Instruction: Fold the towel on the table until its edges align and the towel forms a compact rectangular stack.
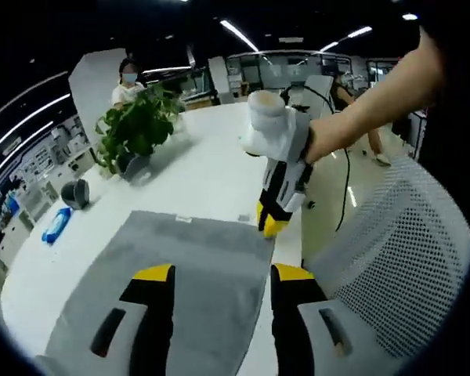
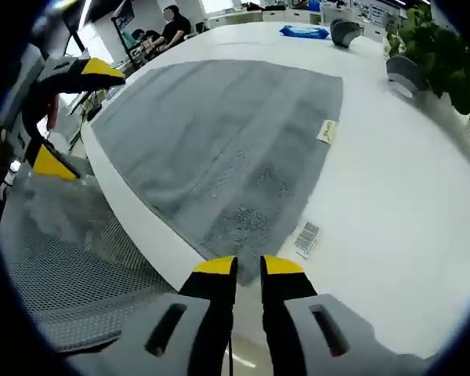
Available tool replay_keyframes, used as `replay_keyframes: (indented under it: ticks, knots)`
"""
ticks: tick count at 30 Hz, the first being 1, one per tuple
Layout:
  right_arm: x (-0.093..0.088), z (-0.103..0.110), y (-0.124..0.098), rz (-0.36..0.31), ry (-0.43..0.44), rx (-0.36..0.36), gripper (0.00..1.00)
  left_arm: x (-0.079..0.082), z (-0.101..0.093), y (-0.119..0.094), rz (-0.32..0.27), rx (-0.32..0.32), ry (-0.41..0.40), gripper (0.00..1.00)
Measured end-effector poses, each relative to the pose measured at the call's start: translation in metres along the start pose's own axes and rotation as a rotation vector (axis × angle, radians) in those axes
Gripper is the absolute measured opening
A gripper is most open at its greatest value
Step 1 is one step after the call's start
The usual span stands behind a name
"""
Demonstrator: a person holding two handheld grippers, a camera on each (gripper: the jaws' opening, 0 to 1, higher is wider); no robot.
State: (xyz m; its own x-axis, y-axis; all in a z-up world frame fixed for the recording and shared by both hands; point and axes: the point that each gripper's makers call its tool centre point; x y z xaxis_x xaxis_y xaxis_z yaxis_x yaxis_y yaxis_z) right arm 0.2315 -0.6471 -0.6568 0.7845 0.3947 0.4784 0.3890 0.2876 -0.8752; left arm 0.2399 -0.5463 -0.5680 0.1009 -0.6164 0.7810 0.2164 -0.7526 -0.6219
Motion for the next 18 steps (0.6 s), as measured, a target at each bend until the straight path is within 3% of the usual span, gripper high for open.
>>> replay_keyframes:
  ticks: [1, 7, 12, 16, 18]
  knots:
    - [-0.003, -0.001, 0.0, 0.009, 0.027, -0.002, 0.08, -0.004, -0.003, 0.005, -0.005, 0.001, -0.029, 0.49]
    - [-0.005, -0.007, -0.001, -0.03, 0.077, -0.014, 0.03, -0.013, -0.013, 0.02, 0.002, 0.046, -0.001, 0.44]
    - [-0.006, -0.008, -0.002, -0.039, 0.054, -0.025, 0.03, -0.017, -0.01, 0.02, 0.023, 0.08, 0.063, 0.44]
    - [-0.011, -0.013, -0.004, -0.037, 0.015, -0.071, 0.11, -0.012, 0.001, 0.013, -0.035, 0.122, -0.008, 0.44]
    - [-0.011, -0.004, -0.005, -0.042, 0.023, -0.028, 0.1, -0.01, 0.003, 0.012, -0.045, 0.127, -0.014, 0.44]
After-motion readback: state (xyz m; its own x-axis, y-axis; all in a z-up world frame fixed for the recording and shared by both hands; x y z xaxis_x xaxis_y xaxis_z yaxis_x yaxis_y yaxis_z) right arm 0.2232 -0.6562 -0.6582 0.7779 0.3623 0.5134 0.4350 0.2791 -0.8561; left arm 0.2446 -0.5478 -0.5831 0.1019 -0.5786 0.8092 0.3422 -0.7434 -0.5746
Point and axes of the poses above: the point that each gripper's makers call its tool centre point, and the gripper's own axes: y roughly forward along the fingers, z roughly to its left, x roughly out of its top, and after that the axes turned 6 degrees about -x, right-handed
